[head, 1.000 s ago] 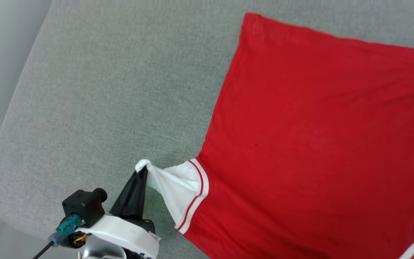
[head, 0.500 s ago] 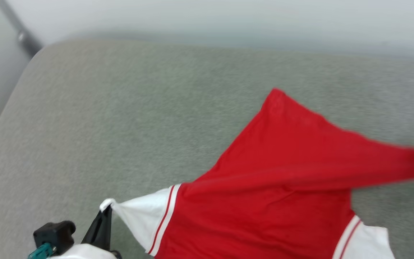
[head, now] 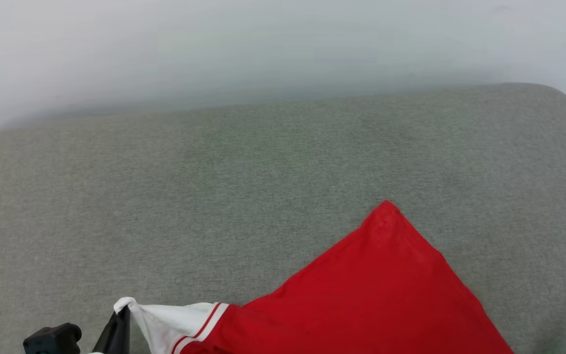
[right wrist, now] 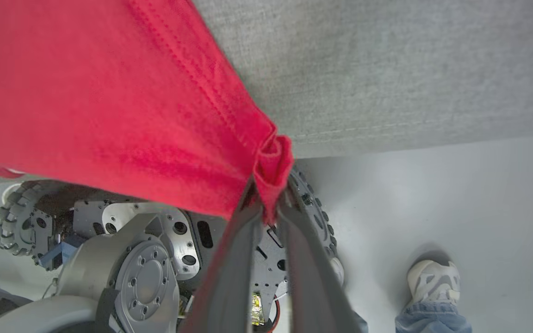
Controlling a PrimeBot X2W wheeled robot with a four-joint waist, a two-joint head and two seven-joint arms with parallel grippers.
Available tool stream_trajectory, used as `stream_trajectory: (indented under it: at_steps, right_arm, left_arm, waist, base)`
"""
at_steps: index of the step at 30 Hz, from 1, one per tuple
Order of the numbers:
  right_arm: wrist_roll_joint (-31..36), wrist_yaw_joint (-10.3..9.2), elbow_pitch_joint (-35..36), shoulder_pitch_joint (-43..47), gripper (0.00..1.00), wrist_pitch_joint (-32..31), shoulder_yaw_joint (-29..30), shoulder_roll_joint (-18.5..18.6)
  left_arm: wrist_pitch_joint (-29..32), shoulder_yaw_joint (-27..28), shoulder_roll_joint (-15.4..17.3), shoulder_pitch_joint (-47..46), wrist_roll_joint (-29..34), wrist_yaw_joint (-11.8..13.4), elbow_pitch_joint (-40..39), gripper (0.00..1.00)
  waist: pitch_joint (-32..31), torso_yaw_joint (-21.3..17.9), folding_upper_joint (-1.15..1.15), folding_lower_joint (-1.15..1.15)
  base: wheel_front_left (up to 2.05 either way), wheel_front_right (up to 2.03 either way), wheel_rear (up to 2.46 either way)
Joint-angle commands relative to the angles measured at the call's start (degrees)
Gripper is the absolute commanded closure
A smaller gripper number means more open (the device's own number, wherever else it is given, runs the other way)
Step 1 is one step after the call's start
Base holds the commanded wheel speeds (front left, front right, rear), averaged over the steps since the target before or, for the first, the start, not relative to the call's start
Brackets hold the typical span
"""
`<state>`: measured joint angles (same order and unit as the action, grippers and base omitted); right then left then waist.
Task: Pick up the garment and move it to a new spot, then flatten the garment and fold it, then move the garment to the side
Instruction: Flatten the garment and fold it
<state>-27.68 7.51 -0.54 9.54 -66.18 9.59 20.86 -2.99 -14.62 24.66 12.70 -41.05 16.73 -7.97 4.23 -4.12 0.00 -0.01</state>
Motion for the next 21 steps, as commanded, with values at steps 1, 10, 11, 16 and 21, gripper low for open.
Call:
stream_trajectory:
  at_steps: [1,10,11,16,21]
  right_arm:
    - [-0.2,-0.04,0.4,0.2,0.0,1.4,0.7,-1.1]
    - [1.3,-0.04,2.4,-7.0,0.0,22.5,2.6,-2.9]
    - [1.5,-0.04,2.1,-8.6,0.0,25.6,2.2,-2.8]
    - [1.3,-0.04,-0.1,-16.9,0.0,37.3,-1.6,-1.5]
    - [-0.3,-0.04,-4.6,-27.9,0.0,35.8,-10.3,0.5]
  left_arm:
    - [0.0,0.3,0.4,0.8,0.0,0.5,0.0,1.0]
    - [1.7,0.8,2.4,-1.3,0.7,1.1,-1.3,1.0]
    - [1.7,0.8,2.5,-1.6,0.9,1.1,-1.7,1.0]
    - [1.7,-0.3,2.3,-5.0,1.9,0.5,-3.1,1.0]
    - [1.3,-1.8,1.6,-9.3,3.4,-0.2,-4.2,1.0]
  waist:
    - [0.2,-0.9,0.0,0.01]
    - [2.8,-0.7,0.0,0.01]
    - [3.4,-0.5,0.0,0.01]
    - [7.7,1.4,0.0,0.01]
    - [12.6,3.5,0.0,0.01]
  base:
    - [0.0,0.0,0.0]
    - [0.0,0.0,0.0]
    - [0.0,0.0,0.0]
    - [0.0,0.0,0.0]
    - [0.0,0.0,0.0]
